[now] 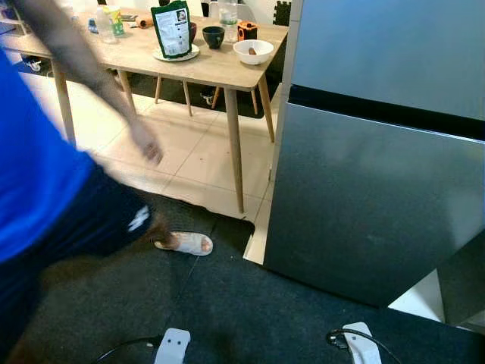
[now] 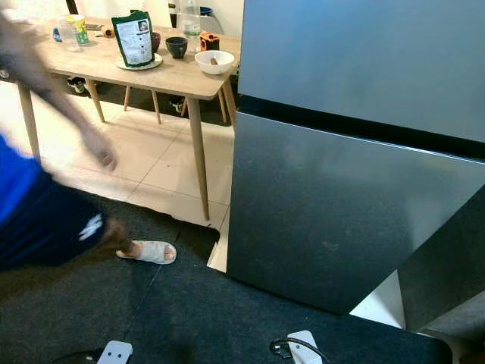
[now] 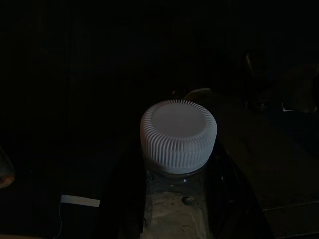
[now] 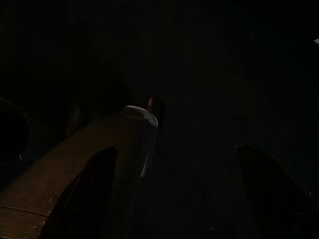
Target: Restocking fridge
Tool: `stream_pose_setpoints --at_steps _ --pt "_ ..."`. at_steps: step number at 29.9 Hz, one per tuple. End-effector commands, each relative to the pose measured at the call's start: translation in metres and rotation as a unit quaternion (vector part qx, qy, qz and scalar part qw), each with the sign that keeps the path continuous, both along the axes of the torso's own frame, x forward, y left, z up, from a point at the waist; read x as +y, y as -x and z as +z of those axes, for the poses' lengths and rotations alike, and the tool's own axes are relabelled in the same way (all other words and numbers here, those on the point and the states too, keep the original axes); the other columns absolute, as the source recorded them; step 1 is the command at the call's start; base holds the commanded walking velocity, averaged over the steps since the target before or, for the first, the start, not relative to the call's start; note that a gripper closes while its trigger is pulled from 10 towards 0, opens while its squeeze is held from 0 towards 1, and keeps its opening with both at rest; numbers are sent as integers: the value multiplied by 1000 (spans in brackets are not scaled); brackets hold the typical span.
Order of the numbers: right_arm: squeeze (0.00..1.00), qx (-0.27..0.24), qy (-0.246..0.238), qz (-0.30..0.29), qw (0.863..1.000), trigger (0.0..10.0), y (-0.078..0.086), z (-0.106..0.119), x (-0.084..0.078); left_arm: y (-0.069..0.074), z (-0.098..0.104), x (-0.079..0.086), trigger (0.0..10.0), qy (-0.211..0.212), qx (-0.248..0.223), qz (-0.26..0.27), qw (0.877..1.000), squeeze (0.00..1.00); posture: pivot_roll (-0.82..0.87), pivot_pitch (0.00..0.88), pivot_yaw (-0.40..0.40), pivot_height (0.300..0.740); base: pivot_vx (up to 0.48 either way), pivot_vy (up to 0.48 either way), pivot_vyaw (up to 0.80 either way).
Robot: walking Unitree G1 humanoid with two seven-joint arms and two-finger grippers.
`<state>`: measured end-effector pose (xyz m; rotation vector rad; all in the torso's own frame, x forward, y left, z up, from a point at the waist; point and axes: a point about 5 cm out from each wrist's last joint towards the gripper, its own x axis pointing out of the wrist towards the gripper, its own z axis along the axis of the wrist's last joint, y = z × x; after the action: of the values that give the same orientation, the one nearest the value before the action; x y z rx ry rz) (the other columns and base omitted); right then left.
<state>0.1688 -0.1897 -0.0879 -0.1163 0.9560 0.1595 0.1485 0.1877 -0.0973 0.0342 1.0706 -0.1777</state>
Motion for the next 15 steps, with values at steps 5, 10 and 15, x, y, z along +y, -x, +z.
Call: stream_pose_setpoints --at_steps 5,10,15 --pt "0 13 2 -8 1000 10000 7 -3 -3 9 -4 -9 10000 16 17 -4 1000 0 -95 118 -18 740 0 0 0" --pt "0 15 3 -7 1000 10000 8 -3 -3 9 -4 -8 10000 14 17 -4 1000 0 -95 118 -18 740 0 0 0" --pt "0 14 4 -6 1000 10000 8 -3 -4 9 -4 -6 10000 12 17 -5 1000 0 -95 111 -18 740 0 0 0"
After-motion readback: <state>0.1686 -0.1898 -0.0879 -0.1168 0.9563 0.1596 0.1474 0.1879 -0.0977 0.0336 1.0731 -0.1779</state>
